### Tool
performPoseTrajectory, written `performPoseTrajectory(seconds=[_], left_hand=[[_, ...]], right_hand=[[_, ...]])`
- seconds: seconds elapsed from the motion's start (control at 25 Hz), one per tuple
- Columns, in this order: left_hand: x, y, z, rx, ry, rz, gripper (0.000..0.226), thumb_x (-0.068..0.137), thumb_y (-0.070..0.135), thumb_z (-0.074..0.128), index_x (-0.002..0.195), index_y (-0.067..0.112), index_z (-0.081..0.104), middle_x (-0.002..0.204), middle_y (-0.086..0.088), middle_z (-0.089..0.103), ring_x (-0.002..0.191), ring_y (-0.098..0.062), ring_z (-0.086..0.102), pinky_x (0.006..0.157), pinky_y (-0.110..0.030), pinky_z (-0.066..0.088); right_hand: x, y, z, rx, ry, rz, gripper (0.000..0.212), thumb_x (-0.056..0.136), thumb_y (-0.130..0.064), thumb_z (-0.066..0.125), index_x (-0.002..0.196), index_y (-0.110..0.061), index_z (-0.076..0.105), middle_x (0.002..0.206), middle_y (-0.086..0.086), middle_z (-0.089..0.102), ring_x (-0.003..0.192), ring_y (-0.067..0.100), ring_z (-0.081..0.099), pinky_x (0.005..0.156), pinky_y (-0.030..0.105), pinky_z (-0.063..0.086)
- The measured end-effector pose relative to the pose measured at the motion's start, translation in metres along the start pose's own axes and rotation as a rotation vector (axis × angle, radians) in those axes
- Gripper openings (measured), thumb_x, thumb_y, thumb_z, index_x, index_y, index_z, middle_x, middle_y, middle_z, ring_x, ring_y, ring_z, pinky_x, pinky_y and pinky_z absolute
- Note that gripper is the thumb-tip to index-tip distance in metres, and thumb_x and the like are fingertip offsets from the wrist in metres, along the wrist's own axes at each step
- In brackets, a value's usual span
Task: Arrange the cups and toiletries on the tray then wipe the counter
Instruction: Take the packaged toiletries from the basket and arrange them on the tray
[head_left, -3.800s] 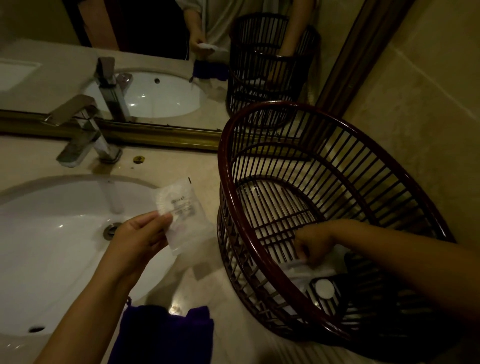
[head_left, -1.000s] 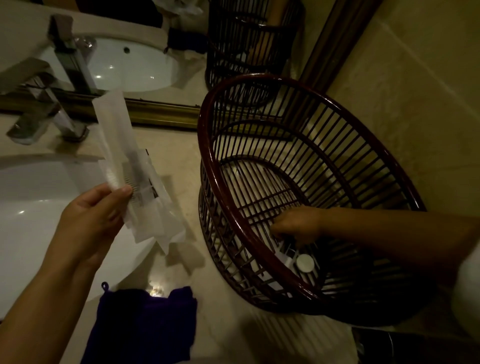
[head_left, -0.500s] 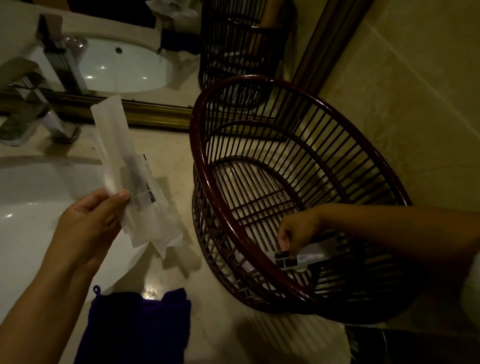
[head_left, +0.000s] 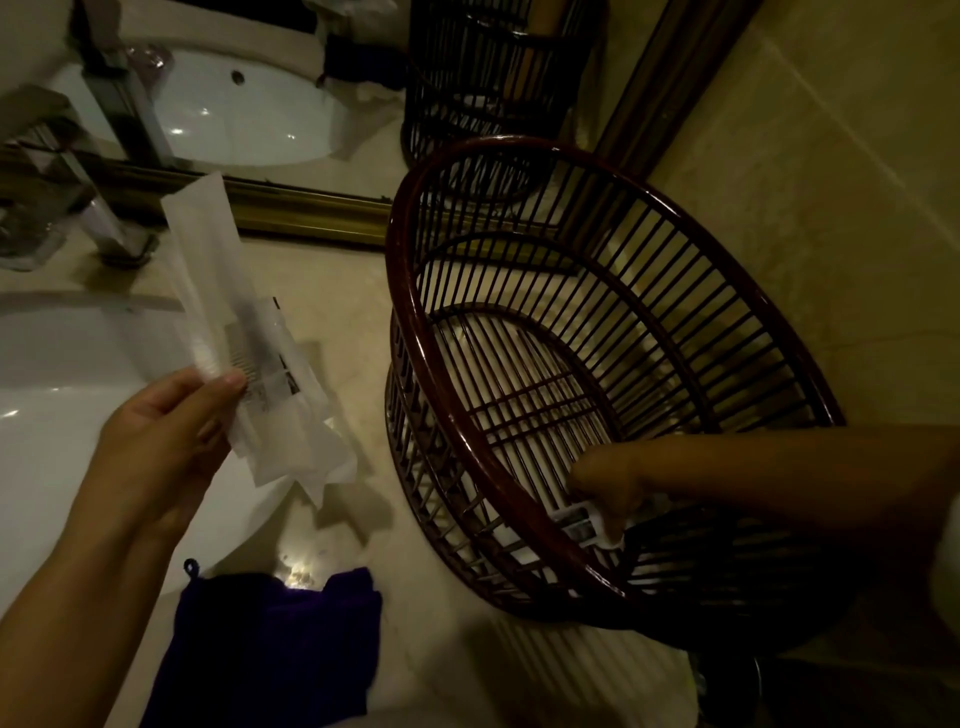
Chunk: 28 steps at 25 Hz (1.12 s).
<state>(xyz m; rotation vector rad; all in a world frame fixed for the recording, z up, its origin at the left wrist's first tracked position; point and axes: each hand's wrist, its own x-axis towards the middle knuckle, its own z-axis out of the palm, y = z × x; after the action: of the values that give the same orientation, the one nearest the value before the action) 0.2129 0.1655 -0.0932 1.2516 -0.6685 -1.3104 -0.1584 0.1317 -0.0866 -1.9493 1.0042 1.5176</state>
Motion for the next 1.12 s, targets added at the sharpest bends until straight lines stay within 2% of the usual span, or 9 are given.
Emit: performPoseTrajectory(seconds=[0.2, 0.32, 0.48, 0.56, 0.68, 0.8, 0.96, 1.04, 1.12], left_hand=[[0.007, -0.001, -0.007, 0.0, 0.012, 0.0, 0.021, 0.061, 0.039, 0.074, 0.078, 0.027, 0.071, 0.084, 0.006, 0.075, 0.085, -0.01, 0.071, 0.066, -0.02, 0.057], [0.005, 0.0, -0.012, -0.011, 0.027, -0.006, 0.021, 0.064, 0.036, 0.073, 0.082, 0.025, 0.071, 0.09, 0.003, 0.076, 0.089, -0.013, 0.071, 0.068, -0.023, 0.058], [0.0, 0.006, -0.003, -0.024, 0.035, -0.001, 0.009, 0.07, 0.029, 0.068, 0.076, 0.025, 0.073, 0.083, 0.006, 0.076, 0.084, -0.01, 0.071, 0.066, -0.022, 0.058], [-0.004, 0.01, 0.004, -0.027, 0.037, -0.011, 0.009, 0.076, 0.022, 0.064, 0.075, 0.024, 0.073, 0.079, 0.006, 0.076, 0.078, -0.009, 0.072, 0.064, -0.021, 0.058], [-0.01, 0.019, 0.011, -0.019, 0.035, -0.021, 0.009, 0.075, 0.021, 0.064, 0.072, 0.022, 0.072, 0.075, 0.006, 0.076, 0.073, -0.008, 0.072, 0.059, -0.02, 0.058], [-0.018, 0.029, 0.019, -0.018, 0.012, -0.023, 0.007, 0.066, 0.024, 0.066, 0.068, 0.021, 0.072, 0.072, 0.005, 0.075, 0.069, -0.008, 0.071, 0.054, -0.018, 0.056], [-0.03, 0.036, 0.035, 0.006, 0.034, -0.011, 0.008, 0.077, 0.016, 0.064, 0.072, 0.018, 0.07, 0.08, -0.002, 0.073, 0.074, -0.014, 0.07, 0.055, -0.022, 0.055], [-0.039, 0.041, 0.041, 0.005, 0.051, -0.007, 0.005, 0.08, 0.013, 0.063, 0.08, 0.014, 0.067, 0.087, -0.007, 0.071, 0.082, -0.019, 0.068, 0.063, -0.026, 0.055], [-0.048, 0.047, 0.044, -0.025, 0.062, -0.006, 0.004, 0.078, 0.011, 0.064, 0.081, 0.012, 0.066, 0.085, -0.007, 0.071, 0.082, -0.02, 0.068, 0.062, -0.027, 0.056]], right_hand=[[0.003, 0.001, 0.008, 0.069, 0.09, 0.032, 0.046, 0.077, -0.026, 0.07, 0.117, -0.01, 0.054, 0.118, 0.011, 0.058, 0.108, 0.026, 0.053, 0.079, 0.032, 0.041], [0.001, -0.002, 0.009, 0.08, 0.076, 0.058, 0.04, 0.078, -0.024, 0.069, 0.114, -0.009, 0.055, 0.102, 0.007, 0.056, 0.101, 0.024, 0.054, 0.074, 0.032, 0.04], [-0.011, 0.005, -0.016, 0.285, 0.044, -0.008, 0.039, 0.081, -0.021, 0.067, 0.116, -0.008, 0.057, 0.118, 0.012, 0.059, 0.111, 0.027, 0.054, 0.092, 0.034, 0.044], [-0.021, 0.01, -0.035, 0.415, 0.089, 0.004, 0.038, 0.079, -0.024, 0.069, 0.113, -0.011, 0.059, 0.11, 0.006, 0.061, 0.103, 0.022, 0.056, 0.09, 0.034, 0.048], [-0.038, 0.016, -0.056, 0.485, 0.238, 0.055, 0.037, 0.078, -0.031, 0.07, 0.109, -0.014, 0.059, 0.09, -0.004, 0.057, 0.084, 0.013, 0.053, 0.069, 0.022, 0.044], [-0.06, 0.023, -0.069, 0.635, 0.433, 0.151, 0.041, 0.077, -0.032, 0.07, 0.111, -0.013, 0.058, 0.102, 0.002, 0.06, 0.085, 0.014, 0.055, 0.068, 0.023, 0.044], [-0.107, 0.016, -0.097, 0.976, 0.72, 0.178, 0.024, 0.077, -0.033, 0.07, 0.093, -0.02, 0.059, 0.082, 0.0, 0.06, 0.074, 0.014, 0.056, 0.055, 0.026, 0.04], [-0.136, 0.007, -0.11, 1.112, 0.866, 0.133, 0.023, 0.075, -0.036, 0.07, 0.086, -0.022, 0.056, 0.087, 0.001, 0.056, 0.076, 0.016, 0.053, 0.055, 0.028, 0.037], [-0.163, -0.01, -0.118, 1.26, 1.01, 0.028, 0.024, 0.073, -0.036, 0.071, 0.086, -0.021, 0.057, 0.091, 0.002, 0.056, 0.079, 0.018, 0.054, 0.056, 0.028, 0.037]])
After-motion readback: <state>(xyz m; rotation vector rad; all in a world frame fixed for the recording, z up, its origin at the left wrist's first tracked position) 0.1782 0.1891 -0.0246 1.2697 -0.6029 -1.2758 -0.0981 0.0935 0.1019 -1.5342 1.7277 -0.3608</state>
